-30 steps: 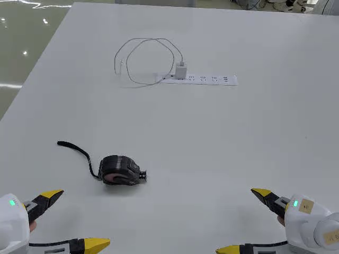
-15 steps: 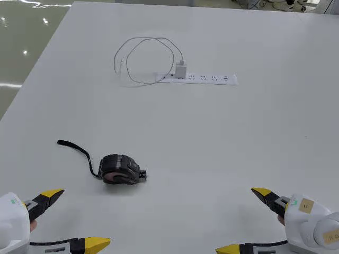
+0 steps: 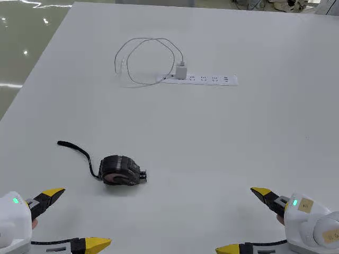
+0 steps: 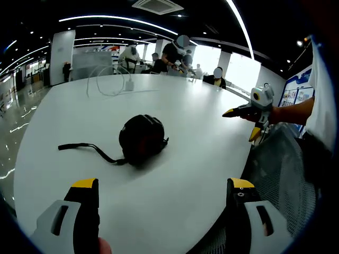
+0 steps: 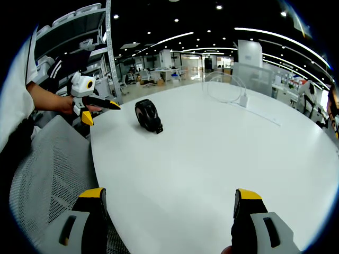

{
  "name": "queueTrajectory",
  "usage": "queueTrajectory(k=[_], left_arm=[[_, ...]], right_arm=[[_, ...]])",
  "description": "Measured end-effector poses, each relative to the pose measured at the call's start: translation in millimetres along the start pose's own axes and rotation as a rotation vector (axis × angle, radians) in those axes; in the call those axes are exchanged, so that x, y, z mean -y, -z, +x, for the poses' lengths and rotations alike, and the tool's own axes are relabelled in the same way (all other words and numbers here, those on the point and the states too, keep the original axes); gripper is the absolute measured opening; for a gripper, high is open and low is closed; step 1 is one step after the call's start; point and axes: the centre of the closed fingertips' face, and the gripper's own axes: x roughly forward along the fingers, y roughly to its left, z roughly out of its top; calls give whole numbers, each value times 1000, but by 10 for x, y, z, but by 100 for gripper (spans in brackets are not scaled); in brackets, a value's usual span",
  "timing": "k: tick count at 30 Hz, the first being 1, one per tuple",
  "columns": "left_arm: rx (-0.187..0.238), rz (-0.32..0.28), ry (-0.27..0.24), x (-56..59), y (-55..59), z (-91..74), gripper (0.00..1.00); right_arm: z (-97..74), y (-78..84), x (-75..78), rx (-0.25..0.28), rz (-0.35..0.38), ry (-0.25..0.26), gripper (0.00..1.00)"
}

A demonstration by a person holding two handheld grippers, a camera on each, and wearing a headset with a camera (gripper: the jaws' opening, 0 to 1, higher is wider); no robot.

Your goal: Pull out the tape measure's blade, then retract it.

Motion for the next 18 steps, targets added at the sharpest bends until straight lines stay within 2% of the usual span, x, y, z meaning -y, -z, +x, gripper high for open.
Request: queueTrajectory(k=[2,4,18], left_arm=[[-2,4,1,-8,-6,12,99],[-5,6,3,-15,-6,25,99],[-15,19,18,-77,-54,126,98]], right_arm=[[13,-6,-16,-1,-11,-10,97],[31,35,-10,-28,-25,-9,92],[119,-8,-14,-28,-20,-39,95]])
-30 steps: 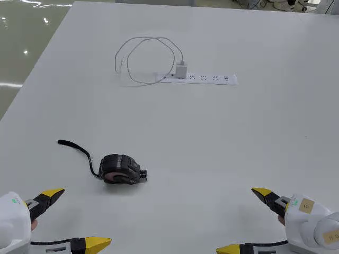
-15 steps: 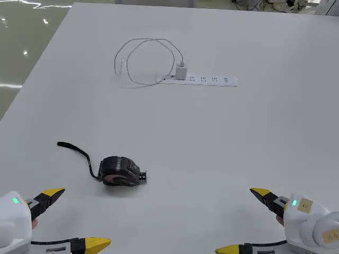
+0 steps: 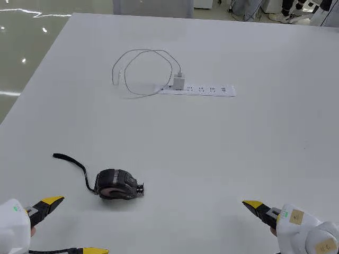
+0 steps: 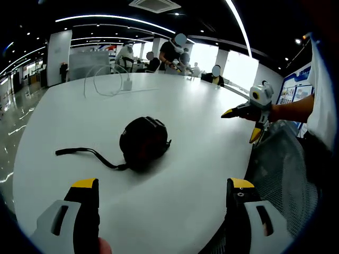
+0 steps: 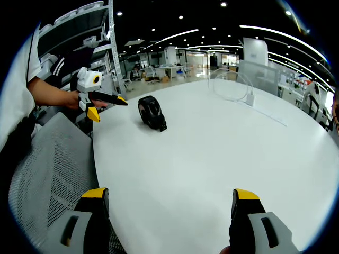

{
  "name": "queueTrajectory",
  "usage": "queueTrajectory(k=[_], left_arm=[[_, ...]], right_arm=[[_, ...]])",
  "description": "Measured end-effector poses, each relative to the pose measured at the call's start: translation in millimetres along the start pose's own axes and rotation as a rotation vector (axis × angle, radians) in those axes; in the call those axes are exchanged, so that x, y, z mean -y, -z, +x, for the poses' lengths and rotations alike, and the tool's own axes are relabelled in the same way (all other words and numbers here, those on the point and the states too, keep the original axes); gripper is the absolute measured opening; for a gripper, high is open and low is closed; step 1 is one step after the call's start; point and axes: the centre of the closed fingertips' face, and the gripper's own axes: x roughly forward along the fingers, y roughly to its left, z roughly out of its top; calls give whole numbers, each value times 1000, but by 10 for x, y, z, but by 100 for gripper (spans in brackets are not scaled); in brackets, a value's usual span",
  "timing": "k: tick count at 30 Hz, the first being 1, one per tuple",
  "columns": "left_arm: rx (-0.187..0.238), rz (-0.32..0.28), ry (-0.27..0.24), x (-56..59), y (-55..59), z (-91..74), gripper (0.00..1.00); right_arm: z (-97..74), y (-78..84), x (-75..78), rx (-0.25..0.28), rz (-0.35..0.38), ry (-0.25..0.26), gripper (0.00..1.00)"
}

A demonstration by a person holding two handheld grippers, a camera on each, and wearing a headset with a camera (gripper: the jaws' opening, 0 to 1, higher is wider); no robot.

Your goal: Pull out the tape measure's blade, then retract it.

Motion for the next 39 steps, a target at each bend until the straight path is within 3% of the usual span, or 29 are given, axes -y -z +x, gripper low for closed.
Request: queueTrajectory(k=[21,39], left_arm=[[-27,22,26,-100,-29,127,99],[-63,82,63,-194,-96,251,98]], right_arm=[[169,-85,61,8,-19,-40,95],[334,-161,101,-9,-63,-80,95]])
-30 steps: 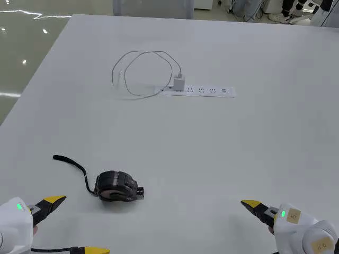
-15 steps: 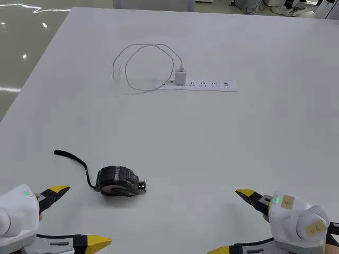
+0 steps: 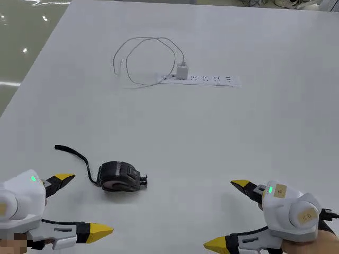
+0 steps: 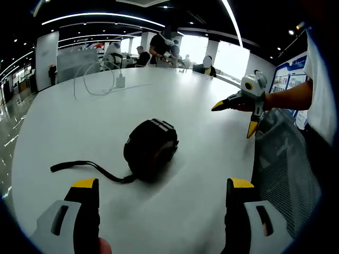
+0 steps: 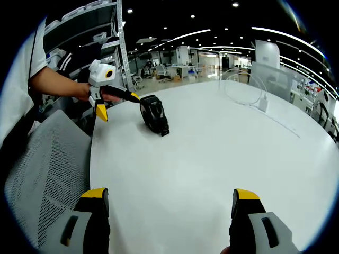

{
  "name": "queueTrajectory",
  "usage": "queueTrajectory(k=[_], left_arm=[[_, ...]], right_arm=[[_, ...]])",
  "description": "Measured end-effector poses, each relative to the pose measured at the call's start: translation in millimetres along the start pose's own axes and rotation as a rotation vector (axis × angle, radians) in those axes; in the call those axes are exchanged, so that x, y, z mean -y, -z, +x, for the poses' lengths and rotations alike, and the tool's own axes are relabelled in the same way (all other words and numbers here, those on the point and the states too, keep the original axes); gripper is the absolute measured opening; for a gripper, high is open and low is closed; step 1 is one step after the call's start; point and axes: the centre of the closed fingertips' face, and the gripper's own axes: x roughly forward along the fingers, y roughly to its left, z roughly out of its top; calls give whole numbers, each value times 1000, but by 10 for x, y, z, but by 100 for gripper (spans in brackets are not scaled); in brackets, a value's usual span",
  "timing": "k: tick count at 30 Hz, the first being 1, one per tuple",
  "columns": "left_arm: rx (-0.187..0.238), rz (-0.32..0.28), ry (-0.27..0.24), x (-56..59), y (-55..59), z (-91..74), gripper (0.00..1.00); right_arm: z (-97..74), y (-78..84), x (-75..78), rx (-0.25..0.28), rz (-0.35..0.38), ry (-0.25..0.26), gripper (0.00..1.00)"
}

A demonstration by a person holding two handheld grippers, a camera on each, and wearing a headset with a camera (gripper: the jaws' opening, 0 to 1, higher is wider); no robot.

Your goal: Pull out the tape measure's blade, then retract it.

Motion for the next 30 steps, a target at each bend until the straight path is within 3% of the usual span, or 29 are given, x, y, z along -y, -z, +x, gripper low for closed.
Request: queueTrajectory(k=[22,30], left_arm=[[-72,106,71,-90,-68,170,96],[-121,166,93,-155,-75,246,90]], right_arm=[[149,-66,105,-29,-73,-32,92],[196,-107,137,-35,-90,-47,91]])
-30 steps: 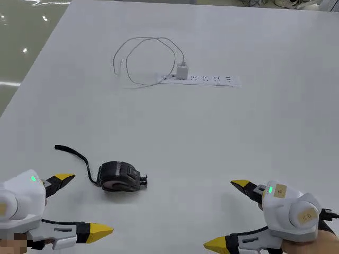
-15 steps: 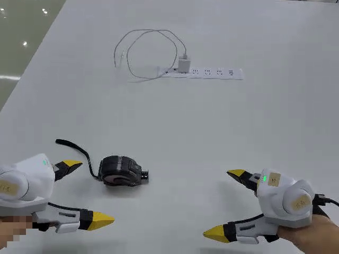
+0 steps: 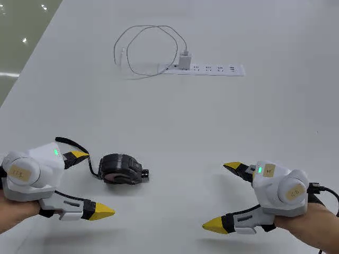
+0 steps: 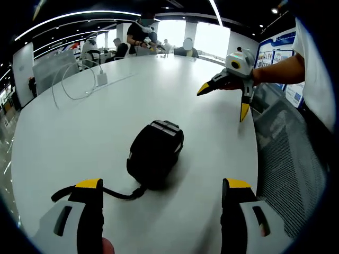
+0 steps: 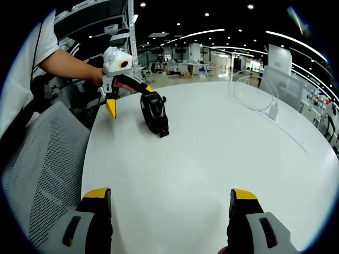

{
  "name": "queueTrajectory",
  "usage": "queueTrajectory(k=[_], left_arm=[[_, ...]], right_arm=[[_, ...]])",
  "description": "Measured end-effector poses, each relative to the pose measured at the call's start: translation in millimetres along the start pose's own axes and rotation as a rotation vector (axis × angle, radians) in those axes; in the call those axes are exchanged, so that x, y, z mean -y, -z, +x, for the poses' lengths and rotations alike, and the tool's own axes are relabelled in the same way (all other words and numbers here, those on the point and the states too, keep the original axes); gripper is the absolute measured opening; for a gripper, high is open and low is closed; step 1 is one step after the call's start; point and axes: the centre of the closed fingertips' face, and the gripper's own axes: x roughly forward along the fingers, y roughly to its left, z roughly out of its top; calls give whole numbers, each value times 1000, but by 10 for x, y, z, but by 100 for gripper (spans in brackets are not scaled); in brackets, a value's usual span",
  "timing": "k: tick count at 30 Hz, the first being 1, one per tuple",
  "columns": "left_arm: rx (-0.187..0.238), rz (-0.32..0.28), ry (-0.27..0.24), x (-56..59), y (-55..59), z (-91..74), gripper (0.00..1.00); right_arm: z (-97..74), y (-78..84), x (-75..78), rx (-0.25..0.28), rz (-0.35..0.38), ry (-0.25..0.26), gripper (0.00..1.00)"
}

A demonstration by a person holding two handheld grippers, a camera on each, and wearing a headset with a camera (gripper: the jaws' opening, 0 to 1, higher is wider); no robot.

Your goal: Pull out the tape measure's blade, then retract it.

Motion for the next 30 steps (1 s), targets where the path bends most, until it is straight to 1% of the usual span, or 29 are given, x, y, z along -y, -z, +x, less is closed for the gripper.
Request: queueTrajectory(k=[6,8,12,18,23,27,30], left_arm=[[-23,26,10,-65,-34,56,89],[-30,31,26,-66,-46,82,88],[-46,47,43,-74,-56,134,85],[-74,70,72,-62,-44,207,83],[-104,90,91,-74,-25,241,80],[-118,108,93,-96,-32,258,77],[-140,126,97,-107,-18,271,73]], right_arm=[[49,-10,6,-9,-15,-13,90],[64,-14,11,-12,-18,-19,90],[79,-30,20,-10,-15,-28,91],[93,-38,49,-14,-20,-34,91],[112,-40,57,-19,-26,-41,91],[136,-48,61,-23,-35,-46,90],[159,-54,67,-28,-44,-54,90]])
